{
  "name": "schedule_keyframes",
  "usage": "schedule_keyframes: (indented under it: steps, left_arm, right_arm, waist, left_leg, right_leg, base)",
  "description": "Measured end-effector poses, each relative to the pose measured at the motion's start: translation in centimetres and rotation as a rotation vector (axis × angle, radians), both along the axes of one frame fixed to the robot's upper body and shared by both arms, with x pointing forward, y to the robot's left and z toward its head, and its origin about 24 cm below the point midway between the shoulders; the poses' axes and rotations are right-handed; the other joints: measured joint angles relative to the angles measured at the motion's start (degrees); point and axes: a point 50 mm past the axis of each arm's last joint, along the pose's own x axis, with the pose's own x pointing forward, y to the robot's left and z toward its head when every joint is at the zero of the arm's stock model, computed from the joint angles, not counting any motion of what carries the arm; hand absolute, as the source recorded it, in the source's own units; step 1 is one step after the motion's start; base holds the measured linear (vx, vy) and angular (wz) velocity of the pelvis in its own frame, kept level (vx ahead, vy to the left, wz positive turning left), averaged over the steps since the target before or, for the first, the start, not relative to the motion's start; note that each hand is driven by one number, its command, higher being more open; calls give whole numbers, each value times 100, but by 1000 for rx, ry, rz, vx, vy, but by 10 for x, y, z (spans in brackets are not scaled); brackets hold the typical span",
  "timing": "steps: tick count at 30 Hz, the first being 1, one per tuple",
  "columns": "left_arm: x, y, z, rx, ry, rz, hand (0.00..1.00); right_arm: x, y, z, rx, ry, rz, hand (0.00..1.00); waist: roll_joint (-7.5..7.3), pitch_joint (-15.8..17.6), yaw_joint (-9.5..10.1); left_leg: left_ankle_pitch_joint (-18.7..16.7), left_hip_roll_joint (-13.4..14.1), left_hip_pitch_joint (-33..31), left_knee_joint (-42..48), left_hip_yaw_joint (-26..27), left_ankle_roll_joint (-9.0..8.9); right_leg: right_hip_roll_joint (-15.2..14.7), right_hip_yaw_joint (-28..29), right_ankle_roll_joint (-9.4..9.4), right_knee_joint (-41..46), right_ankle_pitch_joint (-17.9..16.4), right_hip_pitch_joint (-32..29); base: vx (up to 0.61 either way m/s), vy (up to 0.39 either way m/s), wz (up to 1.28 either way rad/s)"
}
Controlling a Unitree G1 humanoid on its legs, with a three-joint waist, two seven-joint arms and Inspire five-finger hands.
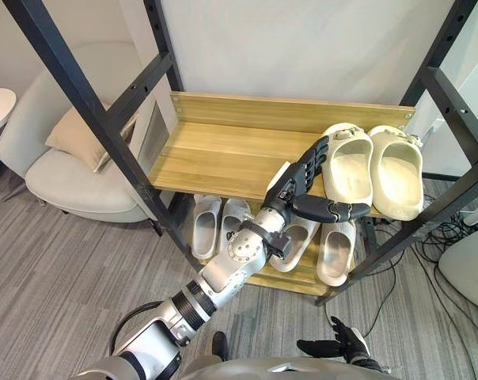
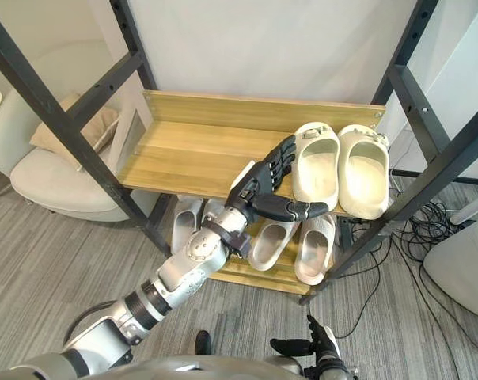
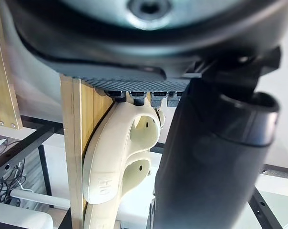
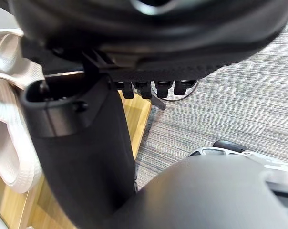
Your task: Organize the slippers on the shoe rack
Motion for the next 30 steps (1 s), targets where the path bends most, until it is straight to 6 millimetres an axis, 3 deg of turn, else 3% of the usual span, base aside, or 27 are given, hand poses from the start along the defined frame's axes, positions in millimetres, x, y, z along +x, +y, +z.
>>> schedule_keyframes:
  steps: [5, 16, 30]
  left_arm:
    - [5, 5, 0, 2, -1, 29, 100]
    - [8, 19, 4, -4, -30, 74, 100]
    - [4, 67, -1, 52, -82, 258, 100]
  right_arm:
    - [3, 1, 0, 2, -6, -5, 100]
    - [3, 2, 0, 9, -5, -16, 100]
    - [0, 1, -2, 17, 8, -8, 100]
  waist:
    - [-3, 3, -93]
    - [-37, 65, -109]
    - [-24, 81, -3]
  left_leg:
    - [-1, 9, 3, -1, -1, -1]
    - [-25, 2, 44, 1, -20, -25]
    - [-44, -3, 118, 6, -129, -47]
  right_leg:
    - [3, 2, 1, -6, 10, 2]
    - [3, -37, 2, -89, 11, 113]
    - [5, -139, -22, -49, -62, 226]
  base:
    - [0, 0, 0]
    - [1, 0, 0]
    - [-2, 4, 4]
